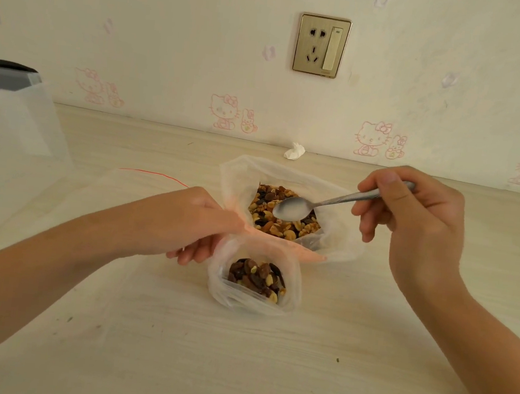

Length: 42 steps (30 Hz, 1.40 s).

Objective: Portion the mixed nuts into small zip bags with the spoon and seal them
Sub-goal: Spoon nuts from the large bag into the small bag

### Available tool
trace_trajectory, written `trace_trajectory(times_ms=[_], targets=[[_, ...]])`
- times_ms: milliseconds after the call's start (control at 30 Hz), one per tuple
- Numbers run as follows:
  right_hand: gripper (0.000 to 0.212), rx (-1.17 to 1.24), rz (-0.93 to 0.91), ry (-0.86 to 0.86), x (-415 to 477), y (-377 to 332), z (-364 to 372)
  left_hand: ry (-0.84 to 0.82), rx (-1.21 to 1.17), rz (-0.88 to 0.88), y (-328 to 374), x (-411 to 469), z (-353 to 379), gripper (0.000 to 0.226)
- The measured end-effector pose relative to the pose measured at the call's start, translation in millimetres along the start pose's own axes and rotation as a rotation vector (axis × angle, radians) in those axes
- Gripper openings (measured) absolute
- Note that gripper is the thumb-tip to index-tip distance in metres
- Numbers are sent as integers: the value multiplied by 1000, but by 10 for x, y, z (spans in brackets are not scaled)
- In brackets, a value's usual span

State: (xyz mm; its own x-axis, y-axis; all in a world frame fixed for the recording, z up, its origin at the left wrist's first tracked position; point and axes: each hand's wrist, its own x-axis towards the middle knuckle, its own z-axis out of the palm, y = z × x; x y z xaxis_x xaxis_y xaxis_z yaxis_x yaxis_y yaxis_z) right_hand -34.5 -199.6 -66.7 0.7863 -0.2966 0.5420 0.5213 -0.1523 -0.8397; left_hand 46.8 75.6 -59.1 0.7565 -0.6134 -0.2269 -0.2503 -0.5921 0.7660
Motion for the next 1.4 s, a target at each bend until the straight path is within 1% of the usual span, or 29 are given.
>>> trace_trajectory(times_ms=[133, 200, 233, 300, 367, 500, 567, 667, 733, 833, 867, 1033, 1133, 1200, 1267, 1400], targets=[[31, -158, 44, 34, 62, 54, -25, 139, -74, -92, -68, 95, -51, 77], [31, -234, 48, 43, 99, 52, -57, 133, -121, -137, -86, 158, -2, 85], [31, -271, 52, 38, 117, 49, -72, 117, -134, -151, -90, 196, 37, 86], [32, -328, 69, 24, 145, 46, -91, 119, -128, -149, -100, 267, 117, 73], [32, -360, 84, 20, 160, 53, -99, 158, -112, -122, -128, 323, 160, 59], [33, -369, 117, -2, 161, 77, -73, 171, -137, -94, -217, 359, 183, 38], [33, -359, 133, -13, 158, 92, -54, 173, -146, -94, -229, 385, 192, 37], [34, -357, 141, -13, 156, 113, -39, 165, -137, -86, -221, 431, 202, 44], [33, -360, 126, -5, 161, 109, -32, 143, -147, -84, -210, 431, 199, 41], [32, -348, 105, -7, 163, 90, -11, 134, -178, -62, -223, 431, 220, 47], [33, -333, 112, -21, 160, 93, -2, 141, -189, -54, -225, 433, 231, 44], [35, -209, 262, -67, 125, 191, 62, 173, -225, -22, -172, 420, 271, 26], [33, -111, 403, -91, 100, 243, 125, 191, -230, -23, -145, 389, 269, 26], [30, -60, 473, -58, 107, 265, 130, 191, -233, -18, -137, 370, 275, 29], [27, -14, 522, -11, 119, 281, 114, 193, -242, -14, -130, 363, 286, 23], [25, 37, 575, 31, 124, 294, 95, 202, -272, -10, -127, 381, 286, 20]])
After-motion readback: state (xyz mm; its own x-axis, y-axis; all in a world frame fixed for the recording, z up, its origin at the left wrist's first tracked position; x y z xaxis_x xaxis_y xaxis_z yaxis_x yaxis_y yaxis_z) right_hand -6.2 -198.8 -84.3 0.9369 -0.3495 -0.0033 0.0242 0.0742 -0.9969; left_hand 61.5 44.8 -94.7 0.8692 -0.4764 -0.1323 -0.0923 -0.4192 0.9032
